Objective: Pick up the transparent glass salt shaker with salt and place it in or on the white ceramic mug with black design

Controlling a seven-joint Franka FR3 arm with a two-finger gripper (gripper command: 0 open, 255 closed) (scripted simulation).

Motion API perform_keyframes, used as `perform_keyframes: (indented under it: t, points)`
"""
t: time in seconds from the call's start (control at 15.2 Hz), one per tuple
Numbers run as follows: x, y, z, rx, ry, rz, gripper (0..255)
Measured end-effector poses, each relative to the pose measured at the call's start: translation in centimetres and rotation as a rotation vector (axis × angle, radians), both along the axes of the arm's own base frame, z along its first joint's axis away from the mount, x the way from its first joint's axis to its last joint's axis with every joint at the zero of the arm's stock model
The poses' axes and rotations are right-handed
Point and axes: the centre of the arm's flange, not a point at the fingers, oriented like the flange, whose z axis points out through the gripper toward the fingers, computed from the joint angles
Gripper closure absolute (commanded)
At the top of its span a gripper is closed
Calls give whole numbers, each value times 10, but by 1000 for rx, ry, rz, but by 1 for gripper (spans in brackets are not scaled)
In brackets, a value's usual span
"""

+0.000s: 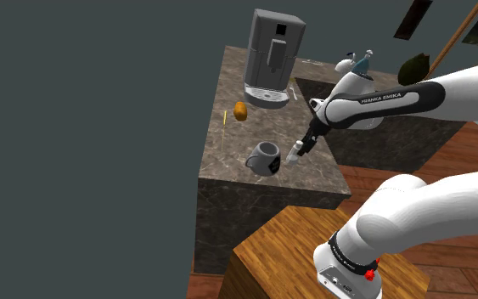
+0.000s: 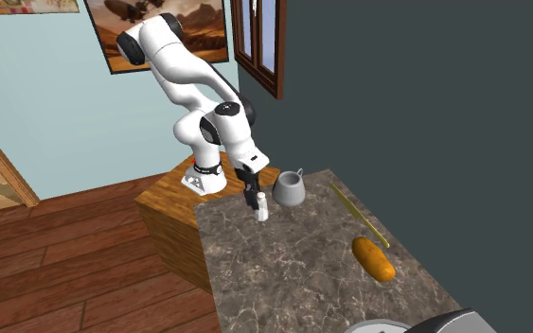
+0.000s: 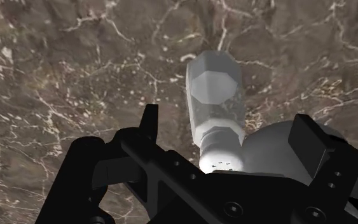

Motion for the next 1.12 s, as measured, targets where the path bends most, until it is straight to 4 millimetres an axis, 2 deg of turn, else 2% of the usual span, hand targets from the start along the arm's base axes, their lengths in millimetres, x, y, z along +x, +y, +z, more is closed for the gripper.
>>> perform_keyframes:
  t: [0.2,0.59,0.66,1.12]
  points:
    - [2,2,-14,0,-1,0,0]
    - [4,1,-18,-1,-1,0,0]
    - [4,1,-18,-1,-1,0,255]
    - [4,1,-18,0,-1,1,255]
